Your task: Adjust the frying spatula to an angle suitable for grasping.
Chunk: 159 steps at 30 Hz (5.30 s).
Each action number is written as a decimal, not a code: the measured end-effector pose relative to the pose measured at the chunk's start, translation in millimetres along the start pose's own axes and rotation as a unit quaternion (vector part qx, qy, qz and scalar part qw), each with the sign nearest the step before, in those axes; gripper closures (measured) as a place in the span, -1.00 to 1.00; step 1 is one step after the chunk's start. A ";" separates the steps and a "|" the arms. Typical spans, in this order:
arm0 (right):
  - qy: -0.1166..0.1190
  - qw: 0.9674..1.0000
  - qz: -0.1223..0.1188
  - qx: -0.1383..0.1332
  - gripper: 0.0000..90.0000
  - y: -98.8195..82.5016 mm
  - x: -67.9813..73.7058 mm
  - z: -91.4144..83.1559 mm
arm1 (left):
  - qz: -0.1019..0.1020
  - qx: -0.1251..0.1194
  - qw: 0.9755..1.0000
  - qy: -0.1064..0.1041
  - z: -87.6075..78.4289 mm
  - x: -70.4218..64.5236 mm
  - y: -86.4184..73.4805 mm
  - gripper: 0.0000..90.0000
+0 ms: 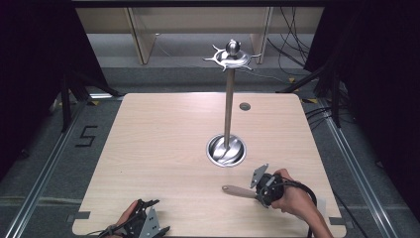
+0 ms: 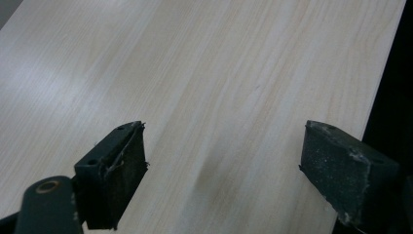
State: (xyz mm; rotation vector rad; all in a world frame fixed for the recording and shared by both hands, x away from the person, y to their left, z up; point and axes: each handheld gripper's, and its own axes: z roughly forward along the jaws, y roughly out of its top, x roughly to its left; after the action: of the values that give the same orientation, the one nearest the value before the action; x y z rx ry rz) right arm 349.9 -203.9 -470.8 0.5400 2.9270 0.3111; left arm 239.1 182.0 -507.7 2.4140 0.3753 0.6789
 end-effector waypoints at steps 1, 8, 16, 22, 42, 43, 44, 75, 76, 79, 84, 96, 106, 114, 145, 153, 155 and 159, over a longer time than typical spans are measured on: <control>0.000 1.000 0.000 0.000 0.54 0.0 0.0 0.0 | 0.000 0.000 1.000 0.000 0.0 0.0 0.0 -0.65; 0.011 1.000 -0.013 0.008 0.60 2.4 -2.5 4.1 | -0.005 -0.004 1.000 0.018 0.2 -0.3 -0.9 -0.65; 0.014 1.000 -0.016 0.017 0.65 5.8 -3.9 6.1 | -0.001 -0.001 1.000 0.013 -0.2 0.0 -0.5 -0.65; 0.002 0.998 -0.040 0.039 0.67 11.2 -4.4 6.7 | -0.002 -0.001 1.000 0.013 -0.1 -0.1 -0.5 -0.65; -0.005 0.999 -0.033 0.035 0.70 8.4 -5.3 6.5 | -0.001 0.002 1.000 0.009 -2.0 1.1 -0.4 -0.65; -0.002 0.999 -0.039 0.029 0.70 7.3 -6.6 5.9 | -0.001 -0.002 1.000 0.022 -0.4 0.2 -0.9 -0.65; -0.005 0.999 -0.032 0.022 0.70 5.4 -6.2 3.6 | -0.003 -0.003 1.000 0.018 -0.5 0.1 -0.8 -0.65; -0.049 0.976 0.066 -0.204 0.70 -54.5 -25.0 -86.2 | -0.004 0.003 1.000 0.009 1.2 -0.1 -1.4 -0.65; -0.050 0.975 0.065 -0.207 0.70 -55.2 -25.5 -87.6 | -0.007 0.001 1.000 0.005 2.0 -0.1 -1.6 -0.65; -0.051 0.969 0.069 -0.232 0.70 -58.9 -26.8 -95.1 | -0.006 0.003 1.000 0.000 1.4 0.7 -1.9 -0.65; -0.042 0.961 0.078 -0.261 0.70 -65.1 -30.7 -103.8 | -0.008 0.001 1.000 0.004 2.2 0.2 -2.0 -0.65; -0.031 0.946 0.087 -0.311 0.70 -70.6 -36.6 -108.0 | -0.007 0.003 1.000 0.005 0.4 0.4 -1.9 -0.65; -0.028 0.933 0.092 -0.347 0.70 -73.3 -37.4 -114.0 | -0.007 0.001 1.000 0.002 2.1 0.0 -2.1 -0.65; -0.024 0.923 0.079 -0.376 0.70 -70.2 -38.9 -117.1 | -0.005 0.005 1.000 0.010 1.5 -0.5 -1.9 -0.65; -0.032 0.907 0.071 -0.413 0.70 -14.7 -63.4 -160.7 | 0.003 -0.014 1.000 0.009 -1.6 -0.4 0.4 -0.64; -0.030 0.907 0.071 -0.415 0.70 5.7 -71.3 -168.0 | 0.002 -0.017 1.000 0.007 -2.7 0.3 0.3 -0.64; -0.036 0.905 0.069 -0.418 0.70 10.6 -73.9 -169.1 | 0.002 -0.017 1.000 0.008 -2.9 0.5 0.3 -0.64; -0.033 0.905 0.074 -0.417 0.70 18.4 -79.0 -172.2 | 0.004 -0.012 1.000 0.009 -5.2 1.2 0.5 -0.64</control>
State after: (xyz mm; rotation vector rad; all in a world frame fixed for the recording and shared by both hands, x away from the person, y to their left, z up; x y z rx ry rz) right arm 397.6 -246.3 -291.6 0.5910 2.3447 1.4250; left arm 237.3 184.6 -503.4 2.3891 0.3619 0.7042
